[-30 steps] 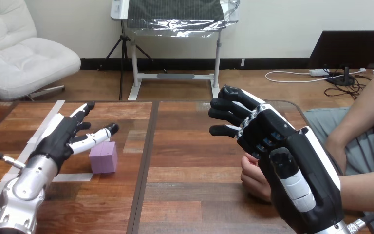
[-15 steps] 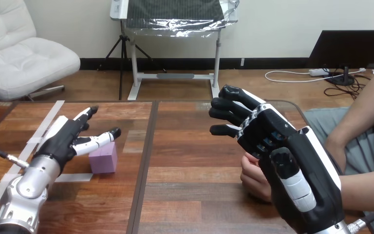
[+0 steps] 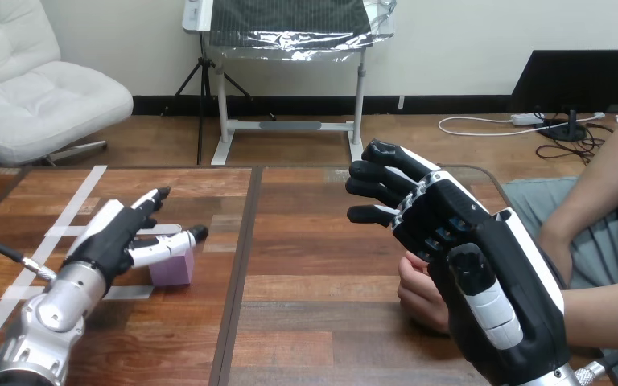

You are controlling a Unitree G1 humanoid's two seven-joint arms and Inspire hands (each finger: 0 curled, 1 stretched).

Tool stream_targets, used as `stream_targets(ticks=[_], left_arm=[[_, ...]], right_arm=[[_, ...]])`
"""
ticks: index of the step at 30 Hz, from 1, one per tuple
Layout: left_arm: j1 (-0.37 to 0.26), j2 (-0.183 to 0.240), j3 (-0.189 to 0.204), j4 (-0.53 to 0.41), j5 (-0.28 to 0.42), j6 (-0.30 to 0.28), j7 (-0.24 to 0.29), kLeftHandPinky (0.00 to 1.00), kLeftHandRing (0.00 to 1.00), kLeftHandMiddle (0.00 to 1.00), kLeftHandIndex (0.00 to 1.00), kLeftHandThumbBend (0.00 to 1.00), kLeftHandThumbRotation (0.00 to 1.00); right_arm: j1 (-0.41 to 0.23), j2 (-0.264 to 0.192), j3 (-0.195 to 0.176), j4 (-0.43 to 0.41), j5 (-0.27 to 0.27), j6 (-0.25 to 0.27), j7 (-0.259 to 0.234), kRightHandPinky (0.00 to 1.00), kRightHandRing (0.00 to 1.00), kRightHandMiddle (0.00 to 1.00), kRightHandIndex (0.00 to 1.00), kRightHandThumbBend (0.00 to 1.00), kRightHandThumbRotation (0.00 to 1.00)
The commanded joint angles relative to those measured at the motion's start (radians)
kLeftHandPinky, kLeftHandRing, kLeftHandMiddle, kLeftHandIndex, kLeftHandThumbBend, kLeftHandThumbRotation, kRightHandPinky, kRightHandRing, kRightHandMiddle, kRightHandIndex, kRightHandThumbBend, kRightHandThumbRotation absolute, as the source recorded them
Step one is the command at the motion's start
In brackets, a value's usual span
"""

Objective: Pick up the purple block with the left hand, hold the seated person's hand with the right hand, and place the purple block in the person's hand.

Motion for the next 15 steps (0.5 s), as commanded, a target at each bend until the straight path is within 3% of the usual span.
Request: stream_targets(ticks=[1,15], left_arm=[[-0.09,0.027,-0.025,-0.002,0.025,0.008,0.023,0.8,0.92,0.96,0.98,0.66,0.52],[-0.102,0.038,-0.06,0.003,0.071,0.01,0.017,0.79,0.93,0.97,0.99,0.65,0.55]], right_arm=[[-0.053,0.009,-0.014,-0.027,0.016,-0.017,-0.002,0.76,0.83,0.83,0.84,0.92,0.77],[-0.057,0.01,-0.013,-0.026,0.014,-0.02,0.001,0.76,0.83,0.83,0.84,0.91,0.77]])
